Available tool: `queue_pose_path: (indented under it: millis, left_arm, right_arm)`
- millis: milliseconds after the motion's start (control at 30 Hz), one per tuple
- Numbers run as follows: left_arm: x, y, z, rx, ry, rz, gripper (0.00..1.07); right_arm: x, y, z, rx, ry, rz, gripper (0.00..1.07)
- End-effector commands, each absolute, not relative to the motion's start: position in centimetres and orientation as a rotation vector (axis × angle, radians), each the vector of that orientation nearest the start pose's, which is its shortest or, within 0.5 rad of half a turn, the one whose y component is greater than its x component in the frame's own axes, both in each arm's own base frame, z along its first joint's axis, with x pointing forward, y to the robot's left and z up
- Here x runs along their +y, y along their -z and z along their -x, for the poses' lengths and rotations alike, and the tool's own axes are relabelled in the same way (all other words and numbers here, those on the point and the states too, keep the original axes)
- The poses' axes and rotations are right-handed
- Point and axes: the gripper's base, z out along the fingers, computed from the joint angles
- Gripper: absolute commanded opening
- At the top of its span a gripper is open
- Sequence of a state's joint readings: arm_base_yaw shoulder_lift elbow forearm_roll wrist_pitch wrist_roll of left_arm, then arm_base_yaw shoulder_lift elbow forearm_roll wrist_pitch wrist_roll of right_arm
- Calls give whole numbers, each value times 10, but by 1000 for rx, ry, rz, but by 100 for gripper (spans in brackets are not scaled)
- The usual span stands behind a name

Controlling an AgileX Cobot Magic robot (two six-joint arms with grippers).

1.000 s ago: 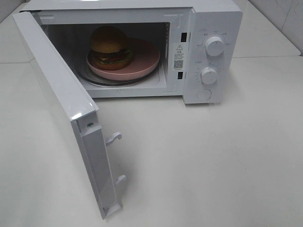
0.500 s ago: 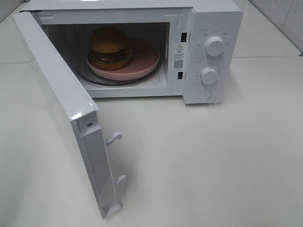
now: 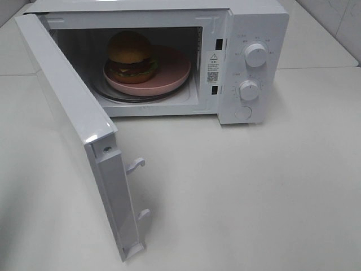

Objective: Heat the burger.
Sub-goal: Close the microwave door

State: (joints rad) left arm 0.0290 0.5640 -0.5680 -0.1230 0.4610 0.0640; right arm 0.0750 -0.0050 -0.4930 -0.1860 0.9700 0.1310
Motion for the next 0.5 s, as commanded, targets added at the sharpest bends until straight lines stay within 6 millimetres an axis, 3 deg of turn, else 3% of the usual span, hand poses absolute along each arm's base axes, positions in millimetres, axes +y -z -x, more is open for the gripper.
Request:
queue_pose_path:
  millis: [33, 333, 500]
  left_arm:
    - [0, -326, -127, 1853, 56, 51, 0]
    - [3, -327, -154, 1770, 37, 69, 0]
    - [6, -316, -174, 1746, 21, 83, 0]
  right_arm:
    - [-14, -284, 5, 1912, 80, -65, 76]
    - [-14, -284, 5, 1912, 80, -65, 76]
    - [-14, -284, 5, 1912, 80, -65, 76]
